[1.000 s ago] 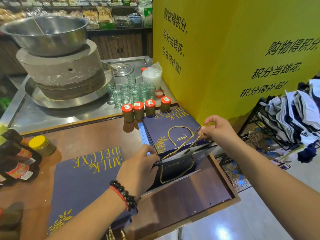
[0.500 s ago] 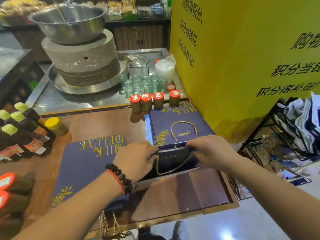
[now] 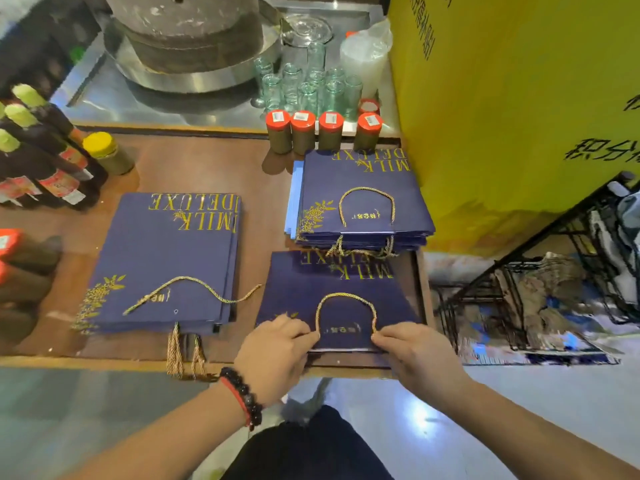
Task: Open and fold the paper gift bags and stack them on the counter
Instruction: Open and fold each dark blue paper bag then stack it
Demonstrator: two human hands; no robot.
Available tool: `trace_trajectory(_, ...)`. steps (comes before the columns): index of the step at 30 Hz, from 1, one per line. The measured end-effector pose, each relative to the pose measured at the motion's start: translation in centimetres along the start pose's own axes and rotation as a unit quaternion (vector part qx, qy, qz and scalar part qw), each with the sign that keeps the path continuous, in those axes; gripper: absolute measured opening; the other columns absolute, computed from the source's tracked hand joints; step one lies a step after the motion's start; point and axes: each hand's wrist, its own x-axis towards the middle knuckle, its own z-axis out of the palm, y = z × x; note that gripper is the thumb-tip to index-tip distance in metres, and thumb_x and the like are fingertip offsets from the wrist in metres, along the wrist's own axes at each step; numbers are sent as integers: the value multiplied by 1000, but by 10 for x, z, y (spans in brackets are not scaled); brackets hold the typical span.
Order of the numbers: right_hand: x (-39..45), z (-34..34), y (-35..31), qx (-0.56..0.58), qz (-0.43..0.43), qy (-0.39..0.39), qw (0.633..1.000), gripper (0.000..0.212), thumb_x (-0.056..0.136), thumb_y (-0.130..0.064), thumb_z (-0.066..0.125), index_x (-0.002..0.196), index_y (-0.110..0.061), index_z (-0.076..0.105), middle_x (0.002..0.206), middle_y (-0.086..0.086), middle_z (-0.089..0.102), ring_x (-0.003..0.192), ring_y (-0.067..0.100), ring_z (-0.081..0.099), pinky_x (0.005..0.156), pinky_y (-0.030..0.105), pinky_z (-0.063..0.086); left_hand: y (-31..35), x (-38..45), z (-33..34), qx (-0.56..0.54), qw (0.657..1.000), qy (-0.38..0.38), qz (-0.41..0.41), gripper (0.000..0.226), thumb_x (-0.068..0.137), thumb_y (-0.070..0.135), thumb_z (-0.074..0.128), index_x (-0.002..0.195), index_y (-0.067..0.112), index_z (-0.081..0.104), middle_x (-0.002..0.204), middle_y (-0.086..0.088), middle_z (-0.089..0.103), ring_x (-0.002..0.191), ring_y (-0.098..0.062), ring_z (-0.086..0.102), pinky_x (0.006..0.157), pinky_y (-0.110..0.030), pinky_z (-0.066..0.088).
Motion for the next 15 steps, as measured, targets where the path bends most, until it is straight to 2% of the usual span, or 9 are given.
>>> trace_trajectory(3,-23,42,-9,20,40,-37,998,30,68,-13,76,98,-17,74,95,0,71,77,25,67,59,34,56,-1,-8,36,3,999,-43,-30,52,55,22,83,106,23,69,94,7,64,78,-20,61,59,-30,51)
trace_trajectory(9,-37,125,-34,3,120,-74,990,34,69,-14,74,102,-23,70,98,-3,65,90,23,61,69,34,47,-15,-21,105,5,981,-151,-124,80,46,18,81,119,27,51,110,1,61,100,-24,60,69,-37,53)
trace_trajectory(12,-38,148,-49,-11,162,-104,981,54,63,-4,77,114,-18,67,113,4,61,108,27,55,81,39,46,-19,-30,132,2,971,-175,-162,87,48,21,84,129,24,51,127,-4,58,113,-29,59,79,-42,54)
trace_trajectory(15,-41,161,-71,-25,181,-148,972,68,64,-11,73,130,-12,59,138,12,52,131,29,43,105,47,37,-4,-44,150,-8,961,-215,-174,89,54,26,81,138,20,51,142,-13,50,129,-33,49,98,-49,44)
